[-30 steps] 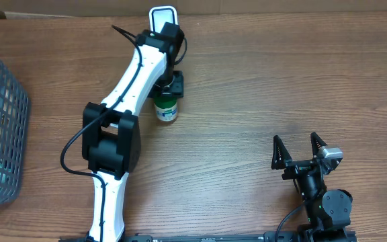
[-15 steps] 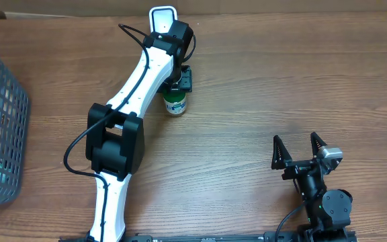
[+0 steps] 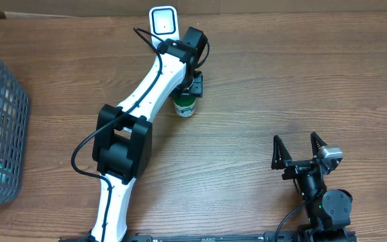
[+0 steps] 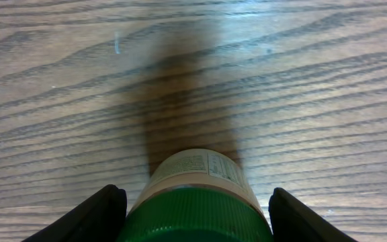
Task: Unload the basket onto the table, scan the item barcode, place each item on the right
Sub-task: 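Carry the jar with the left gripper under the white scanner, then set the jar down mid-table and release the left gripper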
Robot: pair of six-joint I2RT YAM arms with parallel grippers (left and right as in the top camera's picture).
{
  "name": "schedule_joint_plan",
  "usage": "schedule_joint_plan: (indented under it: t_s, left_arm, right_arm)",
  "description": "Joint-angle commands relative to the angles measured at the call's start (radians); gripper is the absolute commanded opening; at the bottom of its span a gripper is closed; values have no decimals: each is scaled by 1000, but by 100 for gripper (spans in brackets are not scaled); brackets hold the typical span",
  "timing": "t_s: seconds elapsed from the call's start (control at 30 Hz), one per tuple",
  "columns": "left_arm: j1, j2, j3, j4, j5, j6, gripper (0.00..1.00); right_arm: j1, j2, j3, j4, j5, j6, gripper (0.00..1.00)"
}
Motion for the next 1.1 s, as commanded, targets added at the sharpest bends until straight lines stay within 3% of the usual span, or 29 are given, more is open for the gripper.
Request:
schedule_joint_plan:
  t_s: [0.0,0.4,0.8,1.07]
  left_arm:
    - [-26,3,-25,-1,5,-14,32]
    - [-109,3,-26,-101,6,-14,33]
    - [-170,3,-26,-22,84,-21,35]
    - [-188,3,-26,0,84,-20,42]
  right_arm:
    - [-5,-9,-10,6,0,3,100]
    - [-6,-9,-10,6,0,3,100]
    - [-5,-9,-10,6,0,3,100]
    - [-5,-9,-10,6,0,3,100]
